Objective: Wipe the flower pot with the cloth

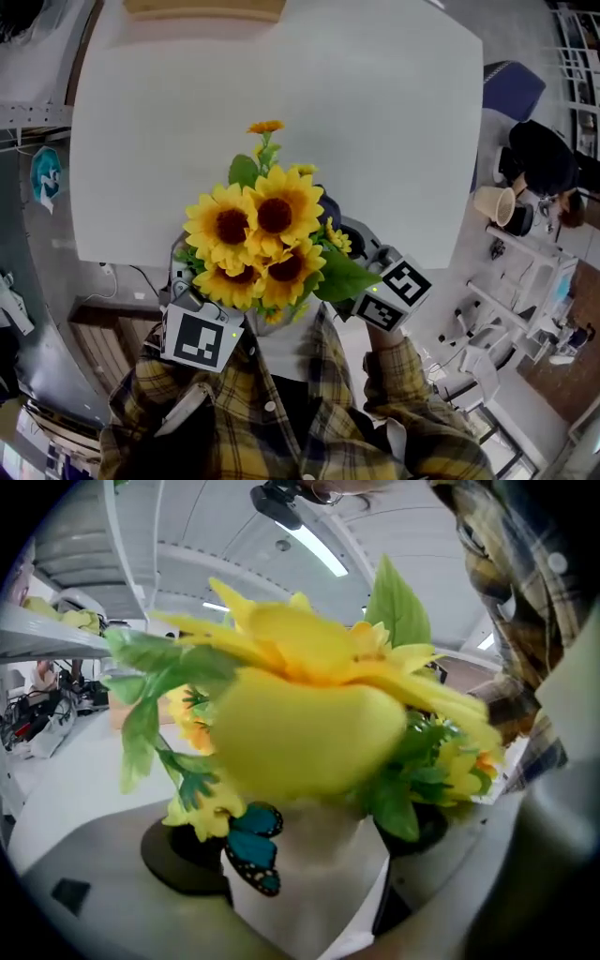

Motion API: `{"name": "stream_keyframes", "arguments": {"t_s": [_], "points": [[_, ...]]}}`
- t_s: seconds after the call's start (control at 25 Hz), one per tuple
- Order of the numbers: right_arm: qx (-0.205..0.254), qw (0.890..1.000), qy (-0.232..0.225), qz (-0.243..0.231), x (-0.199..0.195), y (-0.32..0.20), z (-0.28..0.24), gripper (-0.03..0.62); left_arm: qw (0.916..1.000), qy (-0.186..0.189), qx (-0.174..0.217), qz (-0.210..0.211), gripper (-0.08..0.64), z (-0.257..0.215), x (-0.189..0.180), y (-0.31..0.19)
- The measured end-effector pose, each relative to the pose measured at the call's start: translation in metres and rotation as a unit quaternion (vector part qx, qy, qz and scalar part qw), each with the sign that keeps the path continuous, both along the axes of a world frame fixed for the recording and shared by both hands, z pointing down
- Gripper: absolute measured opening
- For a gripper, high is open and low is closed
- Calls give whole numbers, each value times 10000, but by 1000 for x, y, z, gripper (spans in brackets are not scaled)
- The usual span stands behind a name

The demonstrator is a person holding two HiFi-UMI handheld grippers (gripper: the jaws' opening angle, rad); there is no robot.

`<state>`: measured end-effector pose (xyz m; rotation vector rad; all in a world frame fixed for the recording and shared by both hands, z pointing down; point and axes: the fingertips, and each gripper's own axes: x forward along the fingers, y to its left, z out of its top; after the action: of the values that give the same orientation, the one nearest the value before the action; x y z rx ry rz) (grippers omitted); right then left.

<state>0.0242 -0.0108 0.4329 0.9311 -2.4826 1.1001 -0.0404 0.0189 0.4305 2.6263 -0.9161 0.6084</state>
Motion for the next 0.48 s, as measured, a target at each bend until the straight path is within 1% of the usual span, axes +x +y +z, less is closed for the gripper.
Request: {"name": "stream_keyframes", "arguments": {"t_s": [0.08, 0.16, 0.24, 0.28, 0.36, 0.48], "points": [[58, 9997, 8, -216, -1, -2, 0, 29, 9997, -6, 13, 236, 469, 1, 0, -3], [56, 9986, -97, -511, -4, -3, -2, 29, 9985, 2, -90, 533, 469, 6, 0, -4], [-30, 9971, -204, -735, -6, -5, -5, 29, 9958, -14, -165, 897, 469, 8, 1, -7], [-77, 9966, -165, -809, -5, -8, -4, 29, 9940, -24, -167, 1078, 469, 8, 1, -10], [-138, 9964, -70, -828, -4, -16, 1, 29, 9903, -38, -145, 1384, 469, 8, -2, -17], [-188, 9972, -96, -721, -5, -31, 2, 29, 9846, -62, -105, 1746, 469, 8, -5, -25]]}}
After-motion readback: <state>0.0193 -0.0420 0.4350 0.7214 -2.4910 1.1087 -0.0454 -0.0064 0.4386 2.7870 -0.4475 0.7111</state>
